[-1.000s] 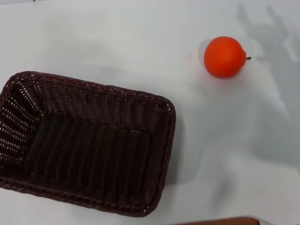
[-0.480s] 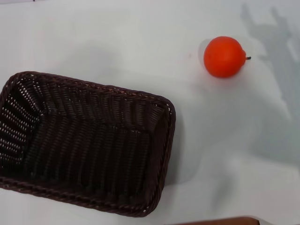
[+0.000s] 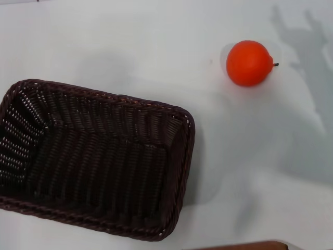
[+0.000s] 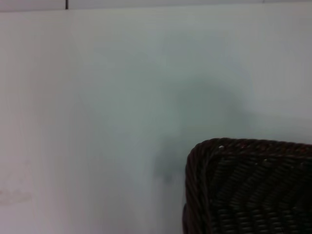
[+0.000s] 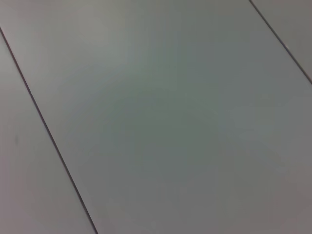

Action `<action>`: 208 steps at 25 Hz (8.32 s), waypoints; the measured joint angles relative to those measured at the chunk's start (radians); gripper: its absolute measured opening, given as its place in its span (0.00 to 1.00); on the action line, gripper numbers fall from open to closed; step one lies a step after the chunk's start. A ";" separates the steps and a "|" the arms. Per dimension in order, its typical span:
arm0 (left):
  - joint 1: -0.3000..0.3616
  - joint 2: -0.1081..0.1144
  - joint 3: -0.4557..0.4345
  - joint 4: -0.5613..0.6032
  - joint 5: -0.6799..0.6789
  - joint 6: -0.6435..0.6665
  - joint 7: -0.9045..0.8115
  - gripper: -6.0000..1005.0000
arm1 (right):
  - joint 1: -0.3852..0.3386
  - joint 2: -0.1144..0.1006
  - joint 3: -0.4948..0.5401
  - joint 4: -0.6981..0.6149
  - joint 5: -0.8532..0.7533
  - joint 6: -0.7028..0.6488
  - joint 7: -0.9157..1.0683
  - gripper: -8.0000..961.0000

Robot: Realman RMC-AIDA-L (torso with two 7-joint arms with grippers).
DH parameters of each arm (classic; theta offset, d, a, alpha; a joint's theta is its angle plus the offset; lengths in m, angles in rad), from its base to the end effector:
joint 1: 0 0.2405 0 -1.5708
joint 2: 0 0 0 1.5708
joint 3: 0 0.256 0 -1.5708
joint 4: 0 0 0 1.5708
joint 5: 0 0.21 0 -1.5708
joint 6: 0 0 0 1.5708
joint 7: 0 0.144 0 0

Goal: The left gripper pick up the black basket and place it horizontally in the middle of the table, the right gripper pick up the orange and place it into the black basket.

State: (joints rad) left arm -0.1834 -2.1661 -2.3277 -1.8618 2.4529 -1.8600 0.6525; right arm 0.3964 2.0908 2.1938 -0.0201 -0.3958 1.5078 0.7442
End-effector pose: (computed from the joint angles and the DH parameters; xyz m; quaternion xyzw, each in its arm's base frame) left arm -0.2532 0.2505 0.1235 -0.8202 -0.4996 0.0186 0.2781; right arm 0.3434 0.2916 0.0290 -0.3357 -0.5571 -0.5540 0.5196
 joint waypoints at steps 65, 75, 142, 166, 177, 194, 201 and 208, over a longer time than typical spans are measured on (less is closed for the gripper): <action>0.168 -0.009 0.259 0.160 -0.143 0.386 -0.448 0.21 | 0.007 -0.015 0.090 0.220 -0.003 -0.211 0.009 0.83; 0.185 -0.002 0.335 0.176 -0.174 0.444 -0.449 0.26 | 0.013 -0.017 0.084 0.226 -0.006 -0.233 0.009 0.82; 0.040 0.006 -0.210 0.457 -0.604 0.334 0.009 0.78 | -0.038 -0.015 -0.329 0.327 -0.398 -0.239 0.239 0.28; 0.027 0.006 -0.399 0.820 -0.792 0.326 0.440 0.78 | 0.046 -0.005 -0.490 0.498 -0.709 -0.054 0.387 0.29; 0.038 0.003 -0.460 0.978 -0.906 0.309 0.786 0.78 | -0.030 -0.012 -0.253 0.503 -0.707 0.001 0.385 0.67; 0.088 0.002 -0.549 1.441 -1.177 0.389 1.595 0.78 | -0.118 0.008 0.027 0.027 -0.192 0.121 -0.166 0.98; 0.106 0.001 -0.550 1.465 -1.189 0.396 1.598 0.78 | -0.119 0.008 0.022 0.022 -0.196 0.127 -0.162 0.98; 0.115 0.000 -0.550 1.469 -1.201 0.392 1.599 0.78 | -0.112 0.008 0.026 0.023 -0.191 0.134 -0.162 0.98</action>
State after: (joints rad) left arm -0.0685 -2.1660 -2.8778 -0.3924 1.2518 -1.4680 2.2515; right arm 0.2840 2.0984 2.2201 0.0028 -0.5866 1.6421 0.5821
